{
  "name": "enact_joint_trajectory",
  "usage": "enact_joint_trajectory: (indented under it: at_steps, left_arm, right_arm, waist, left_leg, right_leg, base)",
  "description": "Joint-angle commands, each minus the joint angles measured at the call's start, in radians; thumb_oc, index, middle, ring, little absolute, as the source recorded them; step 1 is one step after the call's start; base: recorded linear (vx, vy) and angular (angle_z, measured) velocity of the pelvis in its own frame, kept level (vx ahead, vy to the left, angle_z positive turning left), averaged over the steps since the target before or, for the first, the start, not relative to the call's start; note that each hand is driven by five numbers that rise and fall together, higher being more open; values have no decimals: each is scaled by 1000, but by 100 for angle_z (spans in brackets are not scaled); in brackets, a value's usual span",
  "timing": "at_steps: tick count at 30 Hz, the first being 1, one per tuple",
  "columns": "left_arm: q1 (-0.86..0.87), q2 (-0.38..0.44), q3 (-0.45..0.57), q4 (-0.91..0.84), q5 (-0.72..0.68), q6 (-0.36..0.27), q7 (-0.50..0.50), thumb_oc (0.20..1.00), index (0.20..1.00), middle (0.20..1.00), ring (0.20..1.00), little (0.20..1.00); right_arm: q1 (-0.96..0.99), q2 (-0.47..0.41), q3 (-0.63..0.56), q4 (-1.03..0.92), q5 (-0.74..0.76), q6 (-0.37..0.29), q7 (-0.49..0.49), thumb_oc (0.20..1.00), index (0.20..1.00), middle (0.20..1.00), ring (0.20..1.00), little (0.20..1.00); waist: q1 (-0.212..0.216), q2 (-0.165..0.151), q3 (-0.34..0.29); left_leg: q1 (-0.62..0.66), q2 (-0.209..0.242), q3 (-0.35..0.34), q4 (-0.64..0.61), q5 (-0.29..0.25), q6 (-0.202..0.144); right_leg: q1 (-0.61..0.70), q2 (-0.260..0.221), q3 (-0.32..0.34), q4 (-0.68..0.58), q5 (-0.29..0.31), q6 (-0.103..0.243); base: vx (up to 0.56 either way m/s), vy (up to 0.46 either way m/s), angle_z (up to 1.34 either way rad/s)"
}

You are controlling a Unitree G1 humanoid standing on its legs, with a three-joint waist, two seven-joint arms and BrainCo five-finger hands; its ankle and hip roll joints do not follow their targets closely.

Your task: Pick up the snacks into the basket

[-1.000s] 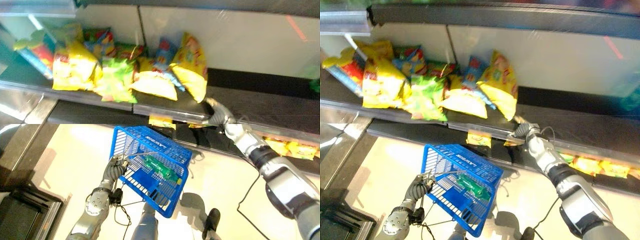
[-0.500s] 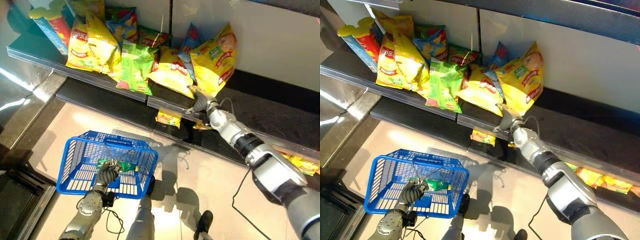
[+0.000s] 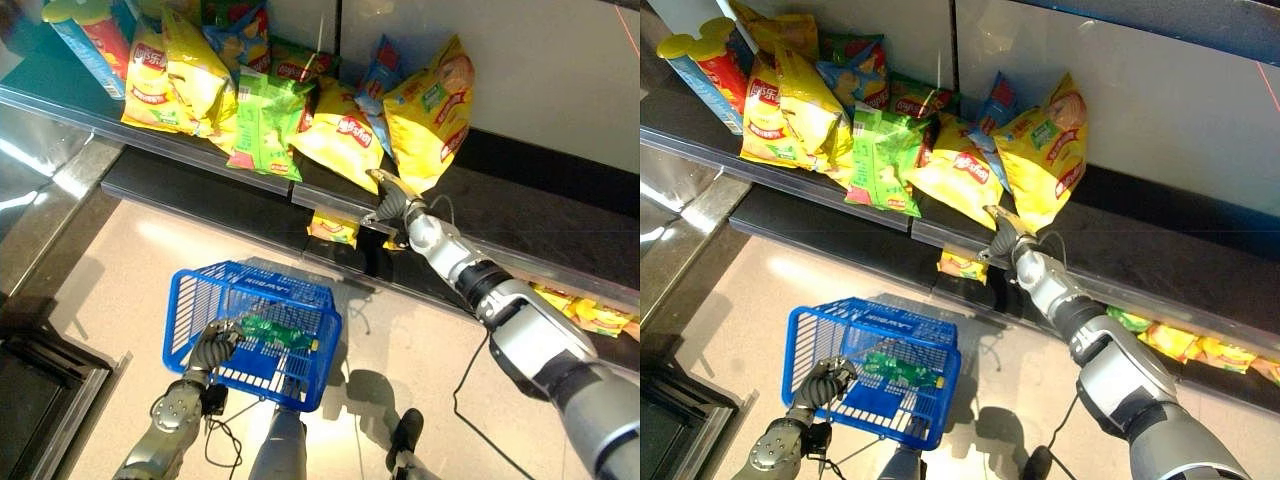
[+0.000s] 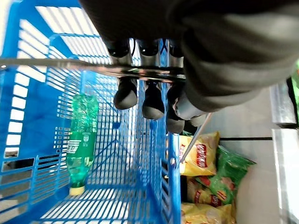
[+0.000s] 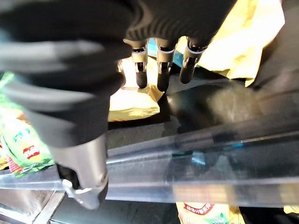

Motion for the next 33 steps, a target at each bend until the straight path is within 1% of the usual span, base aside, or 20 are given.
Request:
enact_joint_trajectory:
  at_steps: [1,4,9,13,19,23,29,33]
  left_arm:
    - [-21,62,30,-182,-20,-118,6,200,200,200,200,200]
    - [-23,69,21,-189,-25,-119,-1,200,200,200,200,200]
    - [-19,73,-3,-204,-40,-118,-14,200,200,200,200,200]
    - [-17,75,-15,-211,-45,-115,-19,200,200,200,200,200]
    - [-13,82,-26,-216,-53,-114,-27,200,200,200,200,200]
    - [-8,88,-30,-213,-55,-112,-29,200,200,200,200,200]
    - [-5,89,-35,-213,-55,-108,-30,200,200,200,200,200]
    - [5,95,-39,-226,-54,-109,-35,200,200,200,200,200]
  right_arm:
    - [-112,-51,29,14,9,-20,-30,1000,1000,1000,1000,1000]
    - [-140,-75,39,19,2,-19,-35,1000,1000,1000,1000,1000]
    - [-194,-117,15,96,33,-13,-75,1000,1000,1000,1000,1000]
    - [-216,-126,11,122,42,-11,-89,1000,1000,1000,1000,1000]
    - [-263,-165,-9,134,103,-17,-107,1000,1000,1000,1000,1000]
    - [-304,-194,7,120,123,-26,-121,1000,1000,1000,1000,1000]
    - [-317,-203,22,87,119,-31,-128,1000,1000,1000,1000,1000]
    - [-329,-192,30,87,115,-31,-127,1000,1000,1000,1000,1000]
  waist:
    - [33,-21,6]
    - [33,-19,11]
    - [35,-10,24]
    - [36,-7,30]
    - [36,-4,33]
    - [31,-8,39]
    - [27,-10,46]
    - [27,-12,50]
  left_leg:
    - [33,-26,12,55,-110,-15]
    - [24,-27,11,54,-104,-13]
    - [8,-30,8,56,-101,-11]
    - [4,-33,8,65,-108,-11]
    - [-6,-36,5,66,-106,-11]
    - [-12,-39,4,72,-108,-11]
    - [-22,-40,4,83,-113,-10]
    - [-30,-43,10,96,-121,-6]
  right_leg:
    - [-34,-65,9,109,-37,24]
    - [-47,-67,10,116,-33,25]
    - [-62,-70,6,131,-39,27]
    - [-63,-72,4,138,-47,28]
    - [-71,-74,2,145,-49,31]
    - [-80,-75,3,156,-51,31]
    - [-88,-76,4,163,-55,31]
    - [-95,-78,13,169,-55,31]
  base:
    - [0,0,0]
    - [23,-2,5]
    - [14,-11,6]
    - [22,-8,10]
    - [4,-2,1]
    - [18,4,9]
    - [6,-2,2]
    - [0,0,0]
